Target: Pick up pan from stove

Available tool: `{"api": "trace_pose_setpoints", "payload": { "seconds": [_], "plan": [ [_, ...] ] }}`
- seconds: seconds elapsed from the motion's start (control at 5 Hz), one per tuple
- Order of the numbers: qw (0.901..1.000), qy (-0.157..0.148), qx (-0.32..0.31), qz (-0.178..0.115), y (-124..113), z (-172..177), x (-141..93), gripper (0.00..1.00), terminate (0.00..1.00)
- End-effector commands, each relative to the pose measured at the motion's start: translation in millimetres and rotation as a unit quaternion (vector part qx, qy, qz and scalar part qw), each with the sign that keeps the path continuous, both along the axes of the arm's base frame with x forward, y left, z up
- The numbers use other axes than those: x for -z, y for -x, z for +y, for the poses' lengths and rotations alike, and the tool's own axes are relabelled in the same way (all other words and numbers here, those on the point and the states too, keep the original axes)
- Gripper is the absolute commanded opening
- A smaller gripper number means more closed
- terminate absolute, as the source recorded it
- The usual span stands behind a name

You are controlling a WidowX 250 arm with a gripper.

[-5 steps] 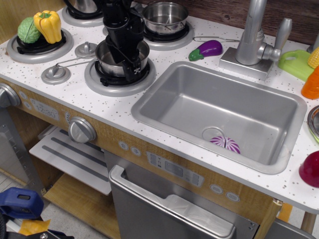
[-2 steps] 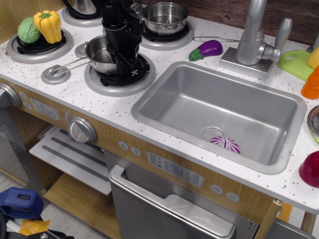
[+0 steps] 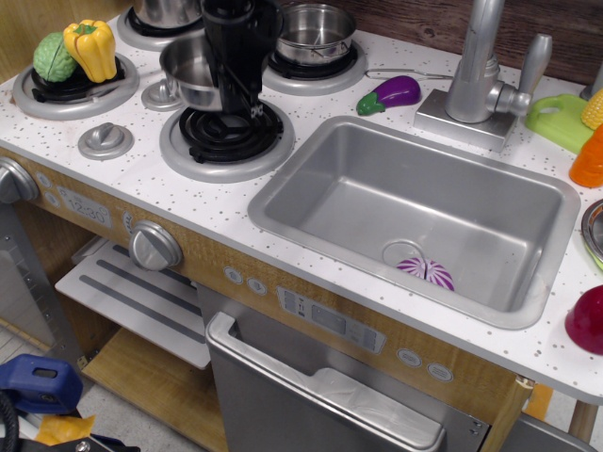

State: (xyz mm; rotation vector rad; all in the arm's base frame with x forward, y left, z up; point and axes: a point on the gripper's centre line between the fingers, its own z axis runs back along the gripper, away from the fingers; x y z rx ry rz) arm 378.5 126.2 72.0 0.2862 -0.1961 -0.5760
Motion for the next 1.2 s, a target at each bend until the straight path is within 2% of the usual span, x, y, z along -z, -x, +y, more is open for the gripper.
{"api": "trace_pose_setpoints", "payload": {
  "seconds": [0.0,0.2,0.4,0.6,0.8,1.0],
  "plan": [
    [0.9989,-0.029,0.003,-0.035,-7,-1,-62,0.0,0.0],
    [0.9994,-0.03,0.004,-0.018,-7,-4,-80,0.0,0.0],
    [0.9991,-0.04,0.005,-0.016,-4,-10,-92,0.0,0.0],
    [0.999,-0.041,0.004,-0.016,-4,-10,-92,0.0,0.0],
    [0.9995,-0.025,-0.001,-0.021,-2,-7,-78,0.0,0.0],
    [0.9996,-0.009,-0.004,-0.026,-3,-5,-64,0.0,1.0]
  ]
}}
